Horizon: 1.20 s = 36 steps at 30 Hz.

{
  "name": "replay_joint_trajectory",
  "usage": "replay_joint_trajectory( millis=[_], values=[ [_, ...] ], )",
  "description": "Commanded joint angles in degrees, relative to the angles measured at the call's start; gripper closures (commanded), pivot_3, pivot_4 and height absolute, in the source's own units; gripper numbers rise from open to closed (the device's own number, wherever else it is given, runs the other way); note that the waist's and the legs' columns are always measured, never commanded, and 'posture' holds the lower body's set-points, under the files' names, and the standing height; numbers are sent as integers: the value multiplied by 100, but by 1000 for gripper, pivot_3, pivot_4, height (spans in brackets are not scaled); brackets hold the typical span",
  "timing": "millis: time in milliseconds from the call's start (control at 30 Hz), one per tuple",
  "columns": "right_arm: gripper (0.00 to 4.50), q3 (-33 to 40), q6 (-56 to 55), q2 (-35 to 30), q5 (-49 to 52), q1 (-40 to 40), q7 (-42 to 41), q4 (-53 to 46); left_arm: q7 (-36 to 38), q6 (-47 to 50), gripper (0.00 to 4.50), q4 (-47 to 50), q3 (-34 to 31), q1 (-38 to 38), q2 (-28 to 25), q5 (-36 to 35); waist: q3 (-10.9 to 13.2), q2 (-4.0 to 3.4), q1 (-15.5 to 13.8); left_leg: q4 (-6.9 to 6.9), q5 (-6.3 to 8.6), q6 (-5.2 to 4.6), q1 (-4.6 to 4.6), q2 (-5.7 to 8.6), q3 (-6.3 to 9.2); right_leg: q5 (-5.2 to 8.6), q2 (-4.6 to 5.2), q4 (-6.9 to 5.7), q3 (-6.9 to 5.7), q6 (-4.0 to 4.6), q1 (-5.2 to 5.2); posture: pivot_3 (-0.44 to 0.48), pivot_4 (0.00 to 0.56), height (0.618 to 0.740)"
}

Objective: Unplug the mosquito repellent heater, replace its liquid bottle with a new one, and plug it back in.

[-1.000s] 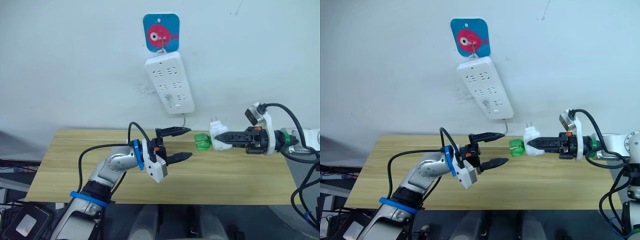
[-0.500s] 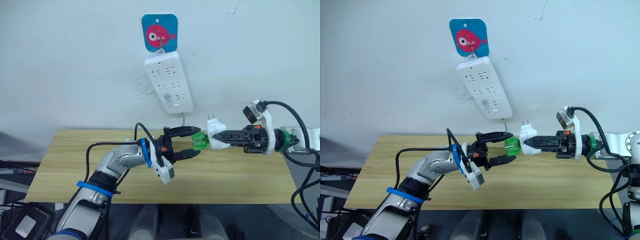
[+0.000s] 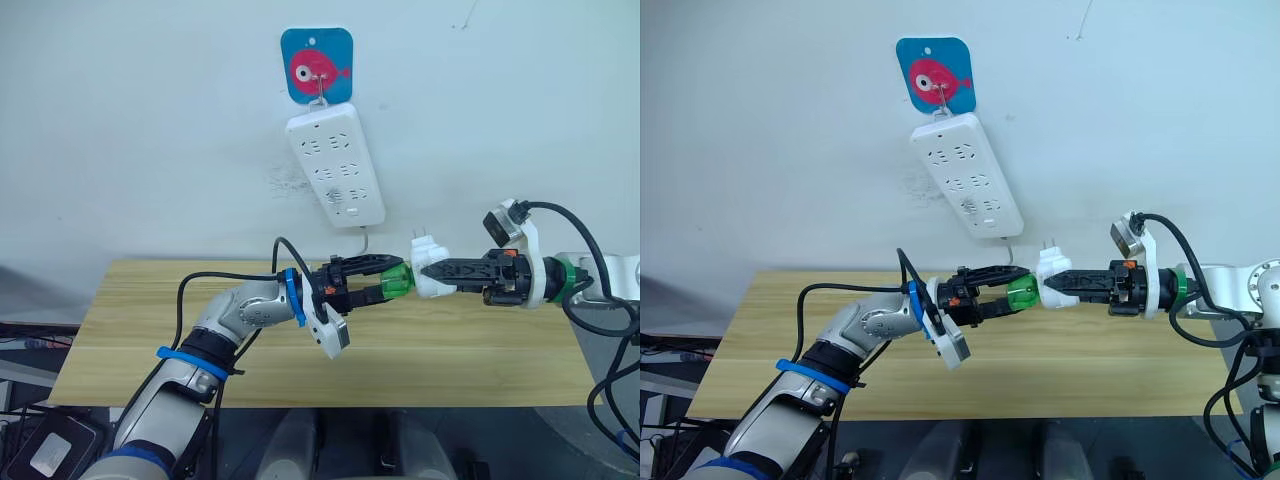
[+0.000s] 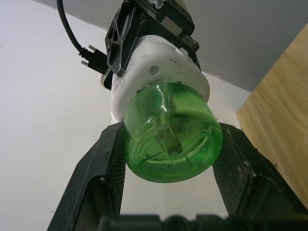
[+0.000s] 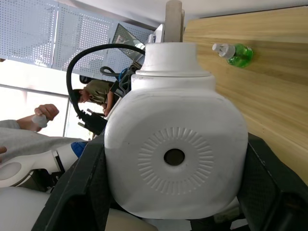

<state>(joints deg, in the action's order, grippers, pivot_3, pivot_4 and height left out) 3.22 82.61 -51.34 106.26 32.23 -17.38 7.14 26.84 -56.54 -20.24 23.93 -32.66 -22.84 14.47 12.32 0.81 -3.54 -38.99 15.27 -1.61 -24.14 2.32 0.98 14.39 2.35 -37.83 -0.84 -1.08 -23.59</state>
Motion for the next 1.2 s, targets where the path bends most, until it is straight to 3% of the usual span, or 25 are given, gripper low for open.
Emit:
replay_joint_trajectory(
  millis=[33,167,200,267,300,500,600,733,833,967,1067,1133,1200],
  values=[
    [1523,32,92,-193,174,32,-202,-158,1693,3646,2227,1508,96,393,74,-3773,4,1,34,-2,0,0,-2,0,2,0,2,5,-1,0,0,73,204,740],
    [1523,1,279,-313,-30,32,-607,-349,2681,6976,2227,2515,-100,498,-676,-5793,10,8,175,-3,-1,2,-4,-5,25,4,-5,9,-17,6,1,82,205,740],
    [1523,-11,292,-313,-67,41,-670,-351,2691,7736,2227,2540,-222,455,-791,-6277,10,8,213,-2,-1,2,0,-5,25,6,-7,1,-17,9,3,82,205,740],
    [1523,-56,204,-215,-182,114,-700,-318,2278,9912,2227,1856,-874,46,-825,-8276,11,10,226,-2,-1,2,7,-4,28,7,-12,-3,-18,9,8,83,197,740],
    [1523,-72,183,-188,-226,143,-723,-302,2141,10610,2227,1583,-1101,-108,-805,-8887,13,14,237,-5,-2,2,12,-4,28,8,-13,-9,-18,9,13,85,197,740],
    [1523,-117,219,-174,-414,198,-888,-268,1730,11945,2227,1338,-1500,-230,-590,-9300,13,15,254,-6,-5,-1,19,-1,27,10,-20,-16,-14,2,16,85,201,740],
    [1523,-117,210,-156,-461,201,-918,-249,1711,12055,2227,1573,-1620,-99,-457,-9154,14,16,246,-5,-5,-1,14,0,26,10,-18,-12,-10,2,14,84,201,740],
    [1523,-95,223,-159,-469,202,-946,-221,1559,12116,950,1644,-1864,8,-263,-9045,14,16,239,-5,-5,0,15,-1,23,10,-15,-10,-6,3,14,84,202,740],
    [1523,-45,232,-170,-553,197,-976,-163,1767,11943,23,1977,-1797,260,-398,-8469,14,16,224,-6,-6,1,17,-1,23,10,-14,-12,-6,4,14,85,201,740],
    [1523,32,205,-139,-714,194,-1000,18,2429,11187,23,2779,-1489,845,-863,-7381,14,16,226,0,-5,1,15,0,16,10,-12,-6,1,4,11,89,202,740],
    [1523,113,195,-112,-853,191,-1013,178,2676,9399,23,3106,-1279,1290,-1024,-5847,14,15,207,7,-5,1,15,-1,12,10,-9,-2,4,7,7,98,203,740],
    [1523,161,211,-91,-947,211,-1024,260,2740,6830,23,2978,-1014,1507,-993,-4103,14,15,184,8,-5,2,15,-1,10,9,-5,5,4,9,8,98,203,740],
    [1523,209,235,-57,-991,237,-1013,331,2738,5224,23,2735,-916,1588,-897,-3149,14,14,155,8,-5,2,14,-1,5,6,0,14,5,11,8,98,203,740]
  ],
)
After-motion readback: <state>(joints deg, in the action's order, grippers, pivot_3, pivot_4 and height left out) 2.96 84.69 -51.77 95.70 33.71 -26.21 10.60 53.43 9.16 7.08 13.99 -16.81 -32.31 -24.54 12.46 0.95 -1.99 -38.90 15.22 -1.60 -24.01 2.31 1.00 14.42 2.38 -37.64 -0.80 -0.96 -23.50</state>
